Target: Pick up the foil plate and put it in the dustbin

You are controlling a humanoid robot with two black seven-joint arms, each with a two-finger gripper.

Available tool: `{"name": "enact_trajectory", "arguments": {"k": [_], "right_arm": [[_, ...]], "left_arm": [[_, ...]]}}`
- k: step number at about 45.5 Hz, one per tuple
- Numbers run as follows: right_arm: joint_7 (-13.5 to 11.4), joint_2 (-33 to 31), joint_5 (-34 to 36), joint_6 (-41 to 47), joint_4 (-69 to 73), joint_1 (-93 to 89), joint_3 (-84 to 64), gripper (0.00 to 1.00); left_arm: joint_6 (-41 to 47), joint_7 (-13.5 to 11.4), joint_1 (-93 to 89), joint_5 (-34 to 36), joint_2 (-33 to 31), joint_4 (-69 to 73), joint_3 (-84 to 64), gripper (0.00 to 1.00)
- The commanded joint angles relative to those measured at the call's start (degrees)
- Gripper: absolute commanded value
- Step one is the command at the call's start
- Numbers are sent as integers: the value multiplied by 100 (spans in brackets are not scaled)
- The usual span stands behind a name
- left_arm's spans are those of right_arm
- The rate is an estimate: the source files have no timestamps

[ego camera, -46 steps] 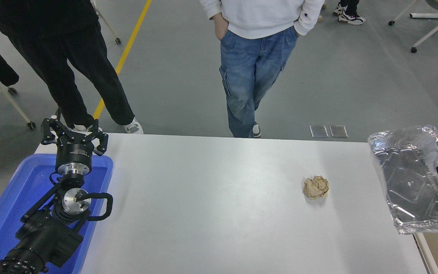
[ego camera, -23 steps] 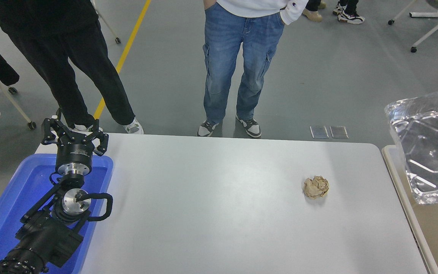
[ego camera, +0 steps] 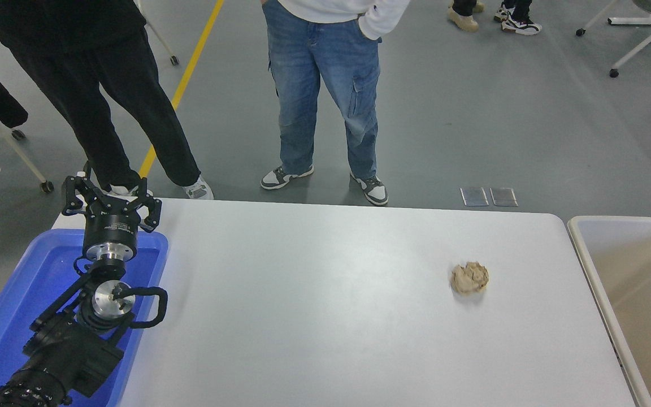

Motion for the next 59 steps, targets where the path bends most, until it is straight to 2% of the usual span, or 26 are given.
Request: {"name": "enact_trajectory", "arguments": {"k": [1,5,9,16,21,41,47,59], "right_arm": [[-7,621,2352,-1502,-878,-1486,252,0],[-7,928,2951,-1766,-1396,-2522,954,0],[-7,1359,3250,-1793,-2318,-3638,1815,0],[-16,2431,3198,-1530,-4453,-5528,3608,0],[2,3037,3198,-1292,-5343,-6101,4137,0],[63,3873,3304,-1389,-5467,-7657,5342,0],[265,4049,3304,-1433,-5476,-7930,5430,0],[477,4216,3304,-1521,-5476,-8158,5430,0]], "left_arm": [[0,-5,1,0,0,0,0,99],[0,-5,1,0,0,0,0,99],[0,-5,1,0,0,0,0,99],[0,3,1,0,0,0,0,99],[0,3,1,0,0,0,0,99],[0,3,1,0,0,0,0,99],[0,-5,1,0,0,0,0,99],[0,-5,1,0,0,0,0,99]]}}
